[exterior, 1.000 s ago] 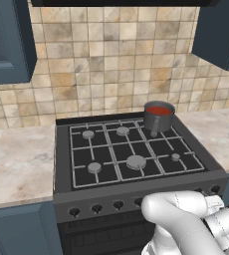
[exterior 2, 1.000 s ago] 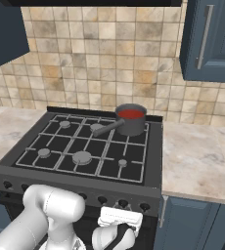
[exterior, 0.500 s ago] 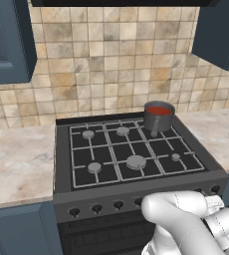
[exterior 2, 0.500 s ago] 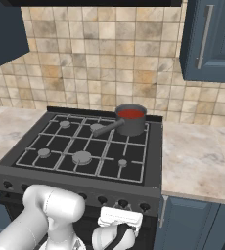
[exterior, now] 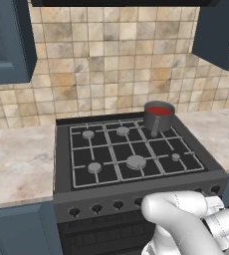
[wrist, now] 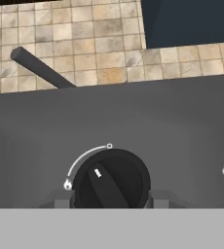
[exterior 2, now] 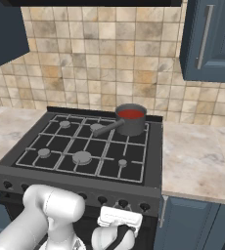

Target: Wait until the marinara sauce is simmered to a deep red color and then turn off the stove.

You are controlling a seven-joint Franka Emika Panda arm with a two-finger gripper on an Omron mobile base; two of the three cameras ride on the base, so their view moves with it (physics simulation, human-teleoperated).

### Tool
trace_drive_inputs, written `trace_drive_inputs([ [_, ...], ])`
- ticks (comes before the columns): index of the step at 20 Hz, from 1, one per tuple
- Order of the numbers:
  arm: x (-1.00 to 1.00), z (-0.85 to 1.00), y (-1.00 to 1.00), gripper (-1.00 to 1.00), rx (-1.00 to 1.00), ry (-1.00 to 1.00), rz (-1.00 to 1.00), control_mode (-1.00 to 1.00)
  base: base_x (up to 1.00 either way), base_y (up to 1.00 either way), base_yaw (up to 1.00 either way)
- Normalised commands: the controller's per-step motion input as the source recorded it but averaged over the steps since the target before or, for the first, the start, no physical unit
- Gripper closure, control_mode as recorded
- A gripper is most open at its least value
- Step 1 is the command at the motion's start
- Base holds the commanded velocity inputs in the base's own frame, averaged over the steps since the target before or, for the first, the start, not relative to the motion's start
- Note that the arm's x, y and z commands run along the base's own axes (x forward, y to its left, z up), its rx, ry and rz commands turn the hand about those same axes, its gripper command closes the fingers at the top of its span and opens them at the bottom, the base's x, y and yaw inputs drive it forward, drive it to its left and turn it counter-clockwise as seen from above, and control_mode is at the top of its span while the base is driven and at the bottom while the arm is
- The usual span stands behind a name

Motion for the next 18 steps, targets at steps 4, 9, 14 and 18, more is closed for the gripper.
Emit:
trace_drive_inputs([
  [4,0.00,0.00,0.00,1.00,0.01,0.00,-0.12,-1.00,0.00,0.00,0.00],
  [9,0.00,0.00,0.00,1.00,0.01,0.04,-0.12,-1.00,0.00,0.00,0.00],
  [14,0.00,0.00,0.00,1.00,0.03,0.08,-0.11,-1.00,0.00,0.00,0.00],
  [18,0.00,0.00,-0.03,1.00,0.05,0.14,-0.10,-1.00,0.00,0.00,0.00],
])
